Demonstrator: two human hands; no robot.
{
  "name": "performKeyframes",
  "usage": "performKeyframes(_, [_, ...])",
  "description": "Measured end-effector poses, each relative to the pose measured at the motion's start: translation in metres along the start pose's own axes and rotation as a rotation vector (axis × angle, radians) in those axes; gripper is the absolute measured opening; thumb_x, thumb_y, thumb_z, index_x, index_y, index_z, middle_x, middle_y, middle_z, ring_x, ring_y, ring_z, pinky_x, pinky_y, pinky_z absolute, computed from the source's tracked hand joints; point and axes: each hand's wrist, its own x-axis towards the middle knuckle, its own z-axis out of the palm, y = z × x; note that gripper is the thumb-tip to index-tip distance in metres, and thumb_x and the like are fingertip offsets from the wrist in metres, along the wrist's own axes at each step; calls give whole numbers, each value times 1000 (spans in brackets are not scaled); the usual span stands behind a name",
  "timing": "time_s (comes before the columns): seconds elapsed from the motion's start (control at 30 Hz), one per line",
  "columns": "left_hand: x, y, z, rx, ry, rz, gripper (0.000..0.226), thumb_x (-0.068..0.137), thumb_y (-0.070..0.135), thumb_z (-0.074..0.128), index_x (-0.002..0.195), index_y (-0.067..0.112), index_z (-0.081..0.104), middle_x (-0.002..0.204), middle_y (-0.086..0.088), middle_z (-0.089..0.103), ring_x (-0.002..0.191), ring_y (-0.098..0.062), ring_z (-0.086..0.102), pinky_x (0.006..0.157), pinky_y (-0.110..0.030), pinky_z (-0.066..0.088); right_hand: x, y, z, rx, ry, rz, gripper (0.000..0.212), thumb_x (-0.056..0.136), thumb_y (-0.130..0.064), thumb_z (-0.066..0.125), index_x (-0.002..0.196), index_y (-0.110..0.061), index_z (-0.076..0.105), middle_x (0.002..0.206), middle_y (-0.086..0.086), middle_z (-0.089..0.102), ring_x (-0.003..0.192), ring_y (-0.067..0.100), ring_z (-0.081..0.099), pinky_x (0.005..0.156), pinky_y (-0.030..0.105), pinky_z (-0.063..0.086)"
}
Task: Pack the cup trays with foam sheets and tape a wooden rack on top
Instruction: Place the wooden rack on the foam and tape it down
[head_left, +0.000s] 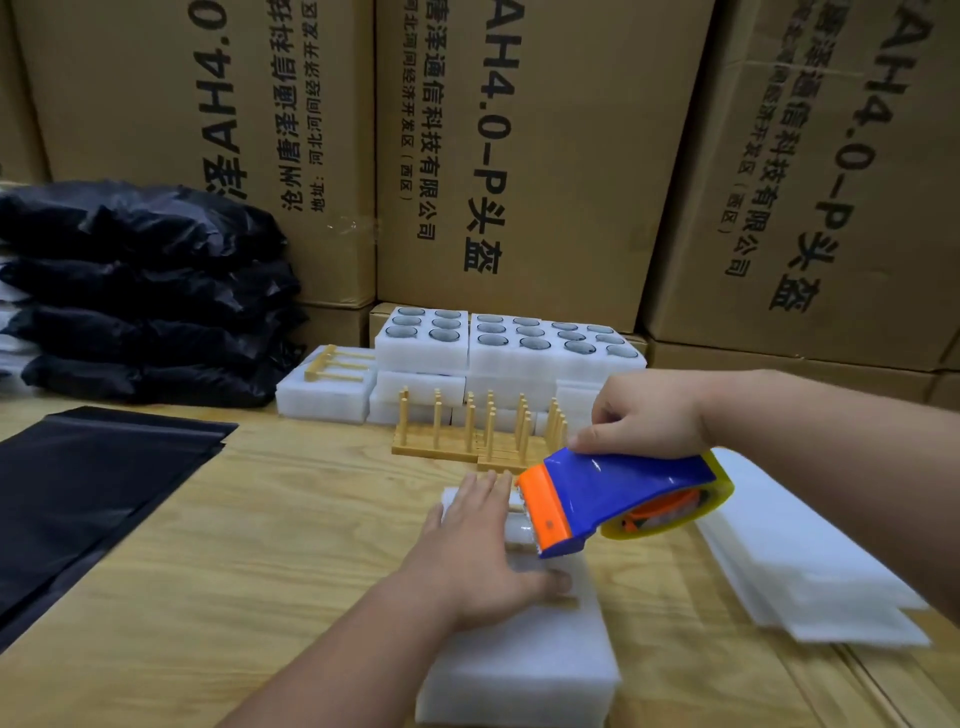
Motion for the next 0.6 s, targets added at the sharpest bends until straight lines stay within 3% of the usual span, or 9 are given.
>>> performKeyframes(0.23, [4, 4, 11, 258, -44, 7, 118, 73, 94, 43, 164, 30, 4, 172, 9, 2, 157, -15, -12, 127, -52, 5, -1, 21, 28, 107, 11, 6, 56, 93, -68, 51, 67, -20, 60, 64, -7, 59, 60, 11, 54, 57, 27, 40])
performKeyframes(0.4, [4, 3, 11, 302, -76, 0, 123, 72, 98, 34, 164, 24, 0, 173, 5, -2, 157, -15, -14, 127, -50, 4, -9, 54, 59, 289, 83, -1, 54, 97, -58, 55, 60, -19, 50, 58, -9, 50, 54, 9, 45, 58, 29, 36])
performKeyframes(0.6, [7, 3, 10, 314, -136, -19, 124, 70, 100, 31, 164, 24, 3, 173, 3, -4, 157, -17, -16, 127, -52, 3, -46, 109, 66, 437, 131, 150, 56, 88, -67, 55, 63, -18, 62, 56, -4, 58, 49, 9, 49, 57, 30, 38])
